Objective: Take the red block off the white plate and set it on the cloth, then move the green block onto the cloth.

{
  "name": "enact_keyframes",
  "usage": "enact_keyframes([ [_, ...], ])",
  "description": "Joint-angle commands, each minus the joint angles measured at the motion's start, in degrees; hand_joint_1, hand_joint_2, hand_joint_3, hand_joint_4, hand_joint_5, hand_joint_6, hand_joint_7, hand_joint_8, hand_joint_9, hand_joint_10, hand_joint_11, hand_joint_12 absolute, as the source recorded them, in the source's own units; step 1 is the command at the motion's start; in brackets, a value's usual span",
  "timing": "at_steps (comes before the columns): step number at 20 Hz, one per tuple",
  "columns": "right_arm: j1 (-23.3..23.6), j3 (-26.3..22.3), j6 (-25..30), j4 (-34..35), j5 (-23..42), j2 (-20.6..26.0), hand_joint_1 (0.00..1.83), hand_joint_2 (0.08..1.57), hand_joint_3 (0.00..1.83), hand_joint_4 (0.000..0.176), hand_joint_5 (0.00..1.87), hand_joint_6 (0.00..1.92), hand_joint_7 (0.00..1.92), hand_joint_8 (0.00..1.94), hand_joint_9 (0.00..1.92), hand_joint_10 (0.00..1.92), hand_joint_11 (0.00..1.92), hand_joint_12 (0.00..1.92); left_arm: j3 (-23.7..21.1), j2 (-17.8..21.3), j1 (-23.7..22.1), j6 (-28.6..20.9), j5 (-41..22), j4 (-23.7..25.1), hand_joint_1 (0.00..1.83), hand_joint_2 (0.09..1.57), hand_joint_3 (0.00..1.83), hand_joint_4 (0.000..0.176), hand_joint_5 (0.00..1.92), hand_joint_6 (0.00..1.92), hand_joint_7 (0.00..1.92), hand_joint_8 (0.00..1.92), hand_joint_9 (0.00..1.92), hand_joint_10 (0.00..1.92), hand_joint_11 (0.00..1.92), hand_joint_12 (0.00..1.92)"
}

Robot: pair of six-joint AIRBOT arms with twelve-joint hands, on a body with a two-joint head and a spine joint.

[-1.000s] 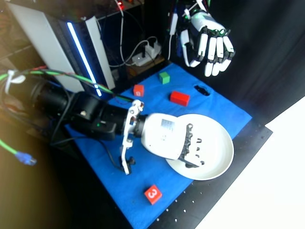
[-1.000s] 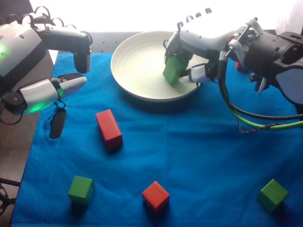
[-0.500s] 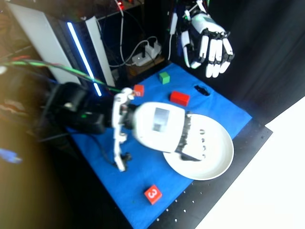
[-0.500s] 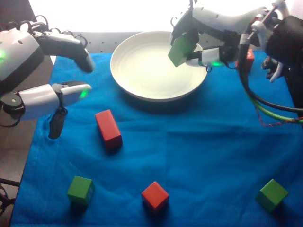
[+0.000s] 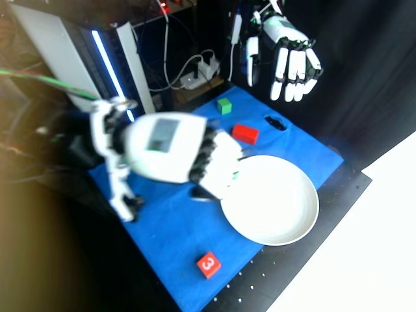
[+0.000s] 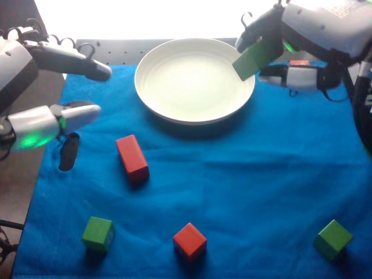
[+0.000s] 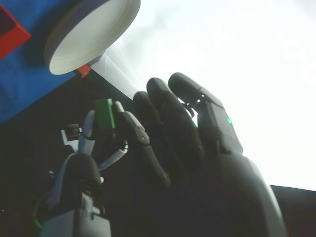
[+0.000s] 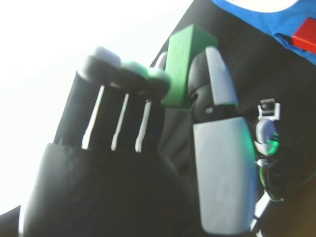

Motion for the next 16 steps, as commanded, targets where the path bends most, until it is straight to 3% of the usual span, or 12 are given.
enact_keyframes([
  [1,0.3,-0.7,-0.2,-2.0,-9.7,0.5,1.23,1.2,0.01,0.0,0.89,0.9,0.79,1.61,1.01,1.9,1.02,1.92,-0.1,0.6,-0.2,-0.2,-7.9,-0.1,0.66,1.14,0.0,0.11,0.8,0.15,0.77,0.0,0.68,0.1,0.17,1.22],
  [3,-1.2,-2.3,-0.2,-2.0,-11.6,1.8,1.18,1.14,0.0,0.0,0.96,1.0,0.98,1.86,1.07,1.92,1.12,1.92,-0.4,0.9,0.5,0.0,-8.6,-0.6,0.65,1.15,0.0,0.108,0.84,0.05,0.75,0.0,0.65,0.08,0.11,1.27],
  [5,-2.8,-4.1,-0.2,-2.0,-13.6,3.4,1.25,1.16,0.0,0.0,0.97,0.83,0.88,1.47,0.87,1.74,0.81,1.92,-0.8,1.1,1.2,0.4,-9.5,-1.2,0.64,1.16,0.0,0.122,0.83,0.04,0.74,0.0,0.64,0.07,0.09,1.27],
  [6,-3.5,-4.7,-0.2,-2.0,-14.2,3.8,1.35,1.15,0.0,0.0,0.93,1.0,0.92,1.22,0.8,1.48,0.7,1.84,-0.9,1.1,1.5,0.4,-9.7,-1.4,0.83,1.21,0.01,0.165,0.75,1.08,0.75,0.0,0.65,0.07,0.11,1.34],
  [7,-4.5,-5.5,-0.2,-2.0,-14.9,4.5,1.37,1.15,0.0,0.0,0.92,1.05,0.94,1.17,0.79,1.41,0.65,1.82,-1.0,1.2,2.0,0.4,-10.2,-1.7,0.65,1.17,0.0,0.161,0.66,0.62,0.73,0.01,0.63,0.06,0.08,1.34],
  [8,-5.6,-6.3,-0.2,-2.0,-16.0,5.1,1.38,1.14,0.0,0.0,0.91,1.05,0.99,1.08,0.81,1.35,0.68,1.81,-1.1,1.3,2.3,0.4,-10.6,-1.9,0.82,1.24,0.0,0.173,0.68,1.24,0.73,0.01,0.63,0.07,0.06,1.33],
  [9,-6.5,-6.9,-0.2,-2.0,-16.8,5.6,1.38,1.13,0.0,0.0,0.92,1.01,0.99,1.08,0.82,1.36,0.7,1.82,-1.2,1.3,2.4,0.4,-10.8,-2.1,0.84,1.26,0.0,0.175,0.67,1.39,0.74,0.01,0.64,0.07,0.07,1.33],
  [11,-9.0,-8.7,-0.1,-2.0,-18.8,7.1,1.37,1.17,0.0,0.0,0.89,0.95,0.88,1.3,0.76,1.52,0.77,1.92,-1.3,1.4,2.7,0.4,-11.3,-2.4,0.62,1.16,0.0,0.139,0.73,0.29,0.73,0.0,0.64,0.07,0.07,1.34],
  [13,-11.0,-10.2,-0.1,-2.0,-19.8,7.9,1.36,1.2,0.01,0.0,0.88,0.95,0.78,1.44,0.69,1.61,0.78,1.92,-1.5,1.5,3.2,0.4,-11.9,-2.7,0.62,1.16,0.0,0.119,0.81,0.06,0.74,0.0,0.65,0.07,0.11,1.28],
  [14,-12.5,-11.1,-0.1,-2.0,-20.8,8.3,1.37,1.17,0.0,0.0,0.91,0.97,0.83,1.32,0.77,1.51,0.79,1.88,-1.6,1.6,3.6,0.4,-12.5,-2.9,0.84,1.22,0.0,0.165,0.76,1.06,0.75,0.0,0.67,0.08,0.13,1.26],
  [15,-13.6,-11.7,0.1,-2.0,-21.5,8.6,1.37,1.15,0.0,0.0,0.93,0.97,0.89,1.2,0.82,1.43,0.81,1.8,-1.7,1.7,3.8,0.4,-12.9,-3.1,0.65,1.17,0.0,0.14,0.68,0.57,0.75,0.01,0.68,0.08,0.13,1.25],
  [16,-14.6,-12.2,0.6,-2.0,-22.0,8.9,1.37,1.15,0.0,0.0,0.91,1.0,0.9,1.18,0.83,1.43,0.81,1.8,-1.8,1.7,4.2,0.4,-13.3,-3.3,0.82,1.24,0.0,0.169,0.7,1.22,0.76,0.01,0.68,0.08,0.13,1.25],
])
